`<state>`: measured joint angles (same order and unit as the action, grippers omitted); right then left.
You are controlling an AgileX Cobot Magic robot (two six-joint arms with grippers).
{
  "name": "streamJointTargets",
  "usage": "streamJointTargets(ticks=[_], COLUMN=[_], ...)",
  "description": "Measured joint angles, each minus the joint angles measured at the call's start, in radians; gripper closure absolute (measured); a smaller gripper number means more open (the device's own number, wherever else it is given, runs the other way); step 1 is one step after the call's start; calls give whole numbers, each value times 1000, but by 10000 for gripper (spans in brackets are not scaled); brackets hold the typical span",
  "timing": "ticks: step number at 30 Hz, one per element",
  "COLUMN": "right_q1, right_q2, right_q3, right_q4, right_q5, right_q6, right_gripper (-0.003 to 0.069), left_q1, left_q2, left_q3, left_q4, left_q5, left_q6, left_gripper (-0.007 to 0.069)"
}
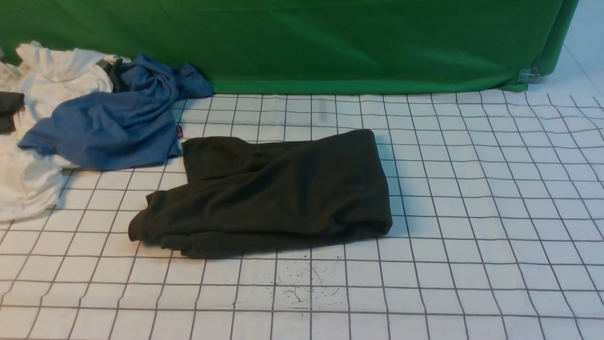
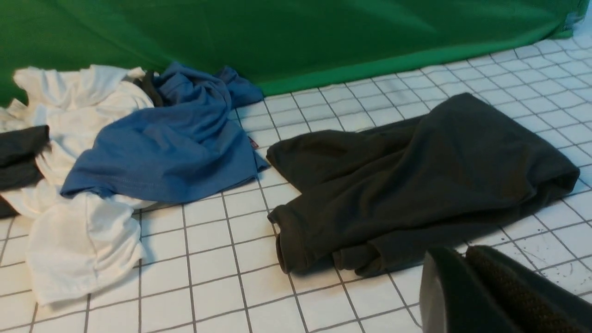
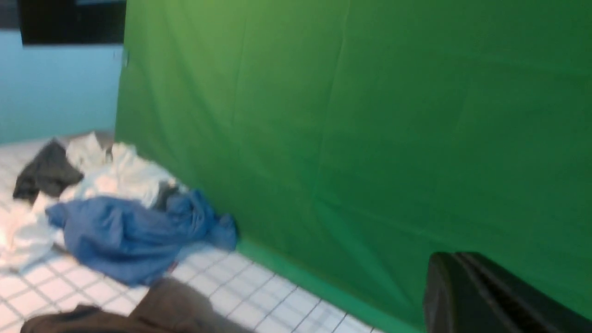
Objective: Fold a long-sleeved shirt over a white checkered tablecloth.
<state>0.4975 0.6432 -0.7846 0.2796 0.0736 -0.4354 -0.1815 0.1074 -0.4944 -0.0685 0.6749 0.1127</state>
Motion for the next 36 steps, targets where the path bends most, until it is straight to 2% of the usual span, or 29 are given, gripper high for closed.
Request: streamJointTargets(ticks=[6, 28, 32, 34, 36], right_q1=[0, 0, -1, -11, -58], right_q2=[-71, -73, -102, -135, -185], right_q3=[21, 29, 122, 203, 333], right_q4=[0, 0, 0, -1, -17], right_q5=[-29, -34, -93, -133, -187], right_q6=[0, 19, 19, 25, 91], right_gripper=[633, 570, 636, 645, 646], left_q1=[0, 0, 0, 0, 0], left_q2=[-29, -29, -29, -29, -29], left_q3=[4, 4, 4, 4, 4], left_q4=[0, 0, 0, 0, 0], left_q5=[1, 1, 1, 1, 1], left_q6=[0, 19, 19, 19, 19], left_gripper=[634, 634, 634, 634, 634])
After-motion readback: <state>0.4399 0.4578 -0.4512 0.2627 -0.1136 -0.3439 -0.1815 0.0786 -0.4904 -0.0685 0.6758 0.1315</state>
